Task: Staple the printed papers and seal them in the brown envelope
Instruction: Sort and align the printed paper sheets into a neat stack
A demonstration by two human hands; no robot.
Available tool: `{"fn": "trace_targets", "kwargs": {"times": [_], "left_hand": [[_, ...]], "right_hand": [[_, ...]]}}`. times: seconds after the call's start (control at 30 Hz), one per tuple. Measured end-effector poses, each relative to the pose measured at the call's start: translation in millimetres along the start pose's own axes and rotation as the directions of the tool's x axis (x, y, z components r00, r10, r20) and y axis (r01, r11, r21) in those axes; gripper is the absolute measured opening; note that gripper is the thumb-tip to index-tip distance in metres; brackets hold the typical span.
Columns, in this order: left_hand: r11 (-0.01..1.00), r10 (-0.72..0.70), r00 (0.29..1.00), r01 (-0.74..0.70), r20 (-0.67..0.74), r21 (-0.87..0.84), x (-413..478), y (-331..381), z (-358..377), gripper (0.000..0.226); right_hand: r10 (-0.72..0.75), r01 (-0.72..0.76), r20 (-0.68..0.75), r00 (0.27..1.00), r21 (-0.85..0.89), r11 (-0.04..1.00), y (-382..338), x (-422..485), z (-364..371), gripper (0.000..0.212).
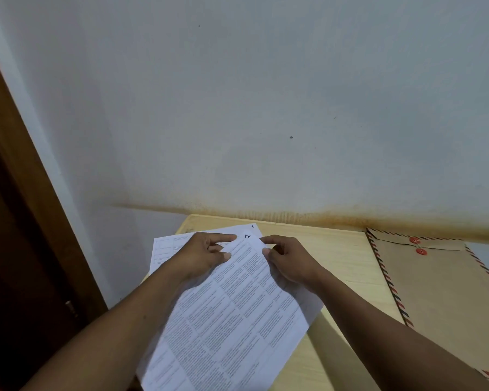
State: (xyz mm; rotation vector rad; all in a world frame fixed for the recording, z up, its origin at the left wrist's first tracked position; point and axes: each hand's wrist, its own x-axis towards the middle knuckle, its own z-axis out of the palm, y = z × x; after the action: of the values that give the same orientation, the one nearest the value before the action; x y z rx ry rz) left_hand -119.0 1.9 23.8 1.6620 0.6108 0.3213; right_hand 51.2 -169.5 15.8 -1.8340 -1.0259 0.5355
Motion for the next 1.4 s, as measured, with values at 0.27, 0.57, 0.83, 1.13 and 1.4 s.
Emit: {"fn": "trace_targets", "kwargs": {"times": [0.27,0.57,0.83,1.13,1.4], "left_hand": [[0.997,0.044,0.998,-0.041,-0.043,0.072,3,-9,-48,0.045],[0.961,0.036,0.999,-0.035,0.002,0.273,1,1,-42,0.043],[0.946,0.064,0.997,-0.076,0.046,0.316,8,4,-19,0.046],[0.943,0.058,0.996,-0.076,0.063,0.323,12,6,-9,0.046],[0.956,0.066,0.997,-0.072,0.03,0.286,17,-3,-1,0.044]], "right_hand": [[0.077,-0.083,-0.031,0.997,-0.404,0.911,8,22,13,0.034],[0.101,-0.054,0.02,0.995,-0.736,0.675,26,18,6,0.039],[0.134,-0.172,-0.108,0.985,-0.674,0.719,32,10,-10,0.024],[0.147,-0.157,-0.062,0.987,-0.548,0.822,39,9,-23,0.054],[0.171,-0.182,-0.064,0.983,-0.329,0.927,40,9,-23,0.042]]}}
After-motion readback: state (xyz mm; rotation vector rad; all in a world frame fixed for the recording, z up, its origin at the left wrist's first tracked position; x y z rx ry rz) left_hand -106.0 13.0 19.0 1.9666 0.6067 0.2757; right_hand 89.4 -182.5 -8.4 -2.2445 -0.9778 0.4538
